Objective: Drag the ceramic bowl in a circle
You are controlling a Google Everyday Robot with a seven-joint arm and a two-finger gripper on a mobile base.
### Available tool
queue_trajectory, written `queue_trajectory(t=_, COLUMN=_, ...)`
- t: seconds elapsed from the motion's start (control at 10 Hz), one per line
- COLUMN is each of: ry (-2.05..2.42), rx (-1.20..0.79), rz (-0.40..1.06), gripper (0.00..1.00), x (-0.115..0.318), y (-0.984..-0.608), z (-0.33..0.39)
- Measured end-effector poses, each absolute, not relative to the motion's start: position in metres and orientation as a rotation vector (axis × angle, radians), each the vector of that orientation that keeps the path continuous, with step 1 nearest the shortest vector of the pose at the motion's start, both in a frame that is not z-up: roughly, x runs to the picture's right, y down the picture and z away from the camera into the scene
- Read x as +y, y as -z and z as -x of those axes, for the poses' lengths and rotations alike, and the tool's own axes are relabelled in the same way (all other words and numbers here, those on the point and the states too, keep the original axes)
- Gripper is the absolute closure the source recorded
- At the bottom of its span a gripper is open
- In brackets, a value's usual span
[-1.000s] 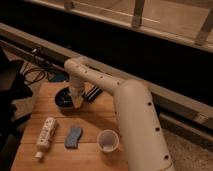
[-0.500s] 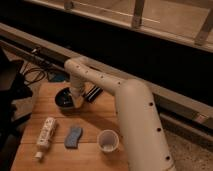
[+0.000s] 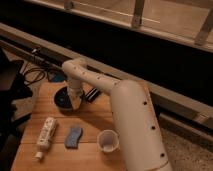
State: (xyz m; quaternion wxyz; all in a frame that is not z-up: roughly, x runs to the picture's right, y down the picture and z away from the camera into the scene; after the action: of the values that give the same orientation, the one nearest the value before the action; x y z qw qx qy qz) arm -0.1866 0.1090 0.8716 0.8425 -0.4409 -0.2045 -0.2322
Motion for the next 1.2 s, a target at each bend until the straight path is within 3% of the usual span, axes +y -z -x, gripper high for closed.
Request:
queue_trajectory(t=0.2, ry=0.508, rx=-0.433, rz=0.956, gripper=1.00, x=0.117, y=-0.880, z=0.194)
queue_trajectory(t=0.8, ry=0.525, rx=-0.420, rz=0.938, gripper=1.00, x=0.116, y=-0.877, z=0.197)
queue_trajectory(t=1.2, ry=0.507, rx=-0.391, rz=0.865, gripper=1.00, x=0.086, y=-0.874, z=0.191)
